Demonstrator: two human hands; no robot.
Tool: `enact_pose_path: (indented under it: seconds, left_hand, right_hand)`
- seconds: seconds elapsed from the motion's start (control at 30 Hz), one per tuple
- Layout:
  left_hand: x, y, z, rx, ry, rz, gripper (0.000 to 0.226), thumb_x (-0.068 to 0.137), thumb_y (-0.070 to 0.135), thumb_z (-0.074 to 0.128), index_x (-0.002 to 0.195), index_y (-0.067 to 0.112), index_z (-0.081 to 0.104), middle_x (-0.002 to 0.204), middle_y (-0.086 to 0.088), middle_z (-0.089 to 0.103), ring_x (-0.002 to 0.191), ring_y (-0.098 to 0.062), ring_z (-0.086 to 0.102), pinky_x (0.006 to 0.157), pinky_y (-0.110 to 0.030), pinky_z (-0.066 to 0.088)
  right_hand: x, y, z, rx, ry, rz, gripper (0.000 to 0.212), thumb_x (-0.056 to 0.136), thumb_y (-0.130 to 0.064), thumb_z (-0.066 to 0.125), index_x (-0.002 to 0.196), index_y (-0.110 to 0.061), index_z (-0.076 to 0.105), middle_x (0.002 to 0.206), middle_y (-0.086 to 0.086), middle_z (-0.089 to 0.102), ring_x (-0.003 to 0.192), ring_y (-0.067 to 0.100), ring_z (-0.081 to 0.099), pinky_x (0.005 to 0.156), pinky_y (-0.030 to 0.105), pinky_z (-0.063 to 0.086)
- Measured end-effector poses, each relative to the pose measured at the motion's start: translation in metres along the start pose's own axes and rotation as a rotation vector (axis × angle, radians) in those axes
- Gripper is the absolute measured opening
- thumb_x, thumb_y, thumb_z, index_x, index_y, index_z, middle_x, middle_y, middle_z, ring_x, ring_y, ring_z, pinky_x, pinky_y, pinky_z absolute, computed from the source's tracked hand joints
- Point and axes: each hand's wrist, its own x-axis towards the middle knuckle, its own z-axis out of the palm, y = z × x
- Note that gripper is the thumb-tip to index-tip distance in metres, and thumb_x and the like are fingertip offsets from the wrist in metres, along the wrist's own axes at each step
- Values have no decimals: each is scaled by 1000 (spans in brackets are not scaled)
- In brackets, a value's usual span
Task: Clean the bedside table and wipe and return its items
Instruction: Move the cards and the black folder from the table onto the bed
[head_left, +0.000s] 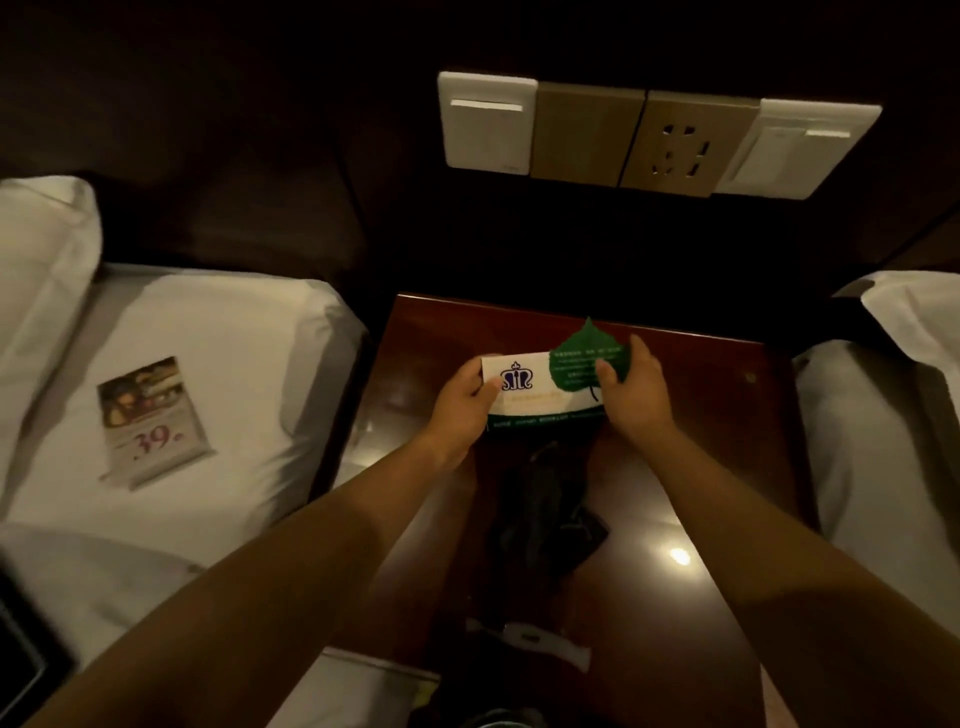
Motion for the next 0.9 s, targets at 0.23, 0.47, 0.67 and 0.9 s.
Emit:
enact_pose_path:
  seconds: [0.23,0.47,0.67,0.9]
  left_hand:
    - [-65,0,-31,-123,352,-38,45,96,3,38,140,13,36,134,-15,53,111,-22,54,91,-32,48]
    - [-149,-7,-83,-294,642,-104,46,95,0,30,139,10,35,130,-16,56,113,-32,58,94,-43,51]
    - [-236,-41,-153,-235,897,-138,51,95,3,35,144,16,28,137,-15,51,121,-30,53,102,-45,46]
    - [-319,-98,-260,-80,1153,-218,53,95,2,35,145,15,28,134,-16,47,118,-29,53,87,-26,45]
  right_hand:
    - [-43,-39,26,6,-146,-144,61,93,-14,52,145,-7,20,147,20,28,131,37,37,103,40,38]
    - [-109,-89,62,-52,-332,-330,65,91,-15,56,145,-6,21,145,22,30,131,37,37,105,42,37]
    - [-190,-132,124,-79,-531,-482,55,91,-13,53,140,-3,30,138,22,38,125,35,41,99,34,38]
    - [-301,-179,224,-109,-748,-618,64,90,-15,53,145,-9,20,139,21,32,125,35,40,106,38,35]
